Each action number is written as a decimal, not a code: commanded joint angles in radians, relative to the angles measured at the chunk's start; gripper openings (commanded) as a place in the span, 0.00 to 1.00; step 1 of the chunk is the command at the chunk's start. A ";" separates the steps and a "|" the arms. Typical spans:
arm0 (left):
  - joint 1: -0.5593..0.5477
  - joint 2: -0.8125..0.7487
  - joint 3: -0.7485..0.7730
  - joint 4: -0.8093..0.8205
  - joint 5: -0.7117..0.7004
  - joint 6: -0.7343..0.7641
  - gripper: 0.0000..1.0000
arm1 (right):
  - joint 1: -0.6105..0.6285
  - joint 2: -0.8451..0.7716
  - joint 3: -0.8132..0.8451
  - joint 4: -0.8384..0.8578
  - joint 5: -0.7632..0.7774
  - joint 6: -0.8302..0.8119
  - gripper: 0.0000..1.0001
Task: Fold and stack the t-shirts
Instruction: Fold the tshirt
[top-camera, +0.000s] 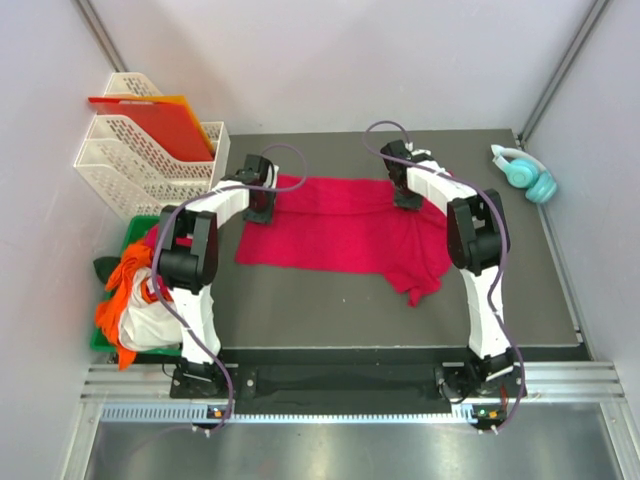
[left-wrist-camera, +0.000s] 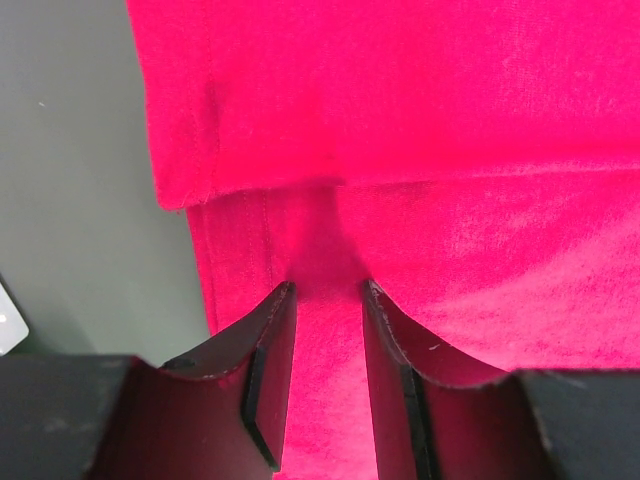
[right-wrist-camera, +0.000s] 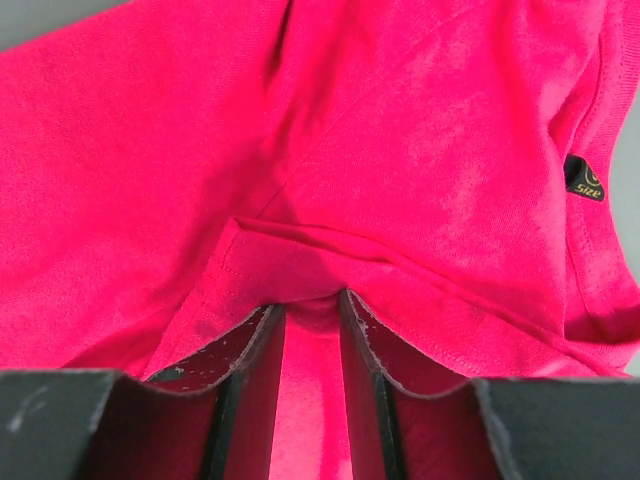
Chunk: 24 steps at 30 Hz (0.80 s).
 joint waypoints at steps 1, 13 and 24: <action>-0.002 0.081 0.005 -0.012 -0.012 0.005 0.38 | -0.025 0.084 0.097 0.001 -0.058 -0.012 0.30; 0.002 0.233 0.258 -0.089 -0.033 -0.027 0.38 | -0.088 0.245 0.391 -0.036 -0.145 -0.032 0.33; 0.013 0.275 0.337 -0.088 -0.053 -0.043 0.38 | -0.100 0.207 0.401 0.062 -0.196 -0.062 0.36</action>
